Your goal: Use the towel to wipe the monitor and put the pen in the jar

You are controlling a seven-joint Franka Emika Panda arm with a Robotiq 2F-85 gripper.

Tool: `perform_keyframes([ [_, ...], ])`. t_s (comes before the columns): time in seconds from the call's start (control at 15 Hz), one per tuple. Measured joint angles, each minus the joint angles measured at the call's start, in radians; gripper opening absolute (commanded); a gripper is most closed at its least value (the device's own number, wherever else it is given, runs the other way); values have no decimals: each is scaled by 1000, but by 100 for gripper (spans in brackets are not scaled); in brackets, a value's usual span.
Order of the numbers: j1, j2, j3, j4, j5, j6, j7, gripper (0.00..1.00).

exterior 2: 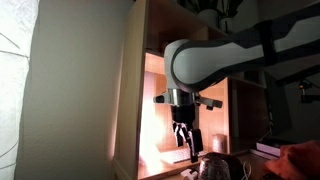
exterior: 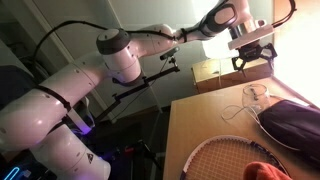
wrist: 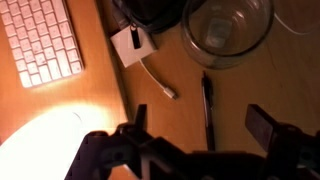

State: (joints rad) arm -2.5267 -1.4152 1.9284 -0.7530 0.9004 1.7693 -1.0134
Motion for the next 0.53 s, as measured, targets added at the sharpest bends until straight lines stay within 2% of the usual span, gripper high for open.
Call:
perform_keyframes([
  [0.27,10,-14,5,7,0,0,-14,100],
  [0.53,3,-15,49,30,25,13,-146,100],
])
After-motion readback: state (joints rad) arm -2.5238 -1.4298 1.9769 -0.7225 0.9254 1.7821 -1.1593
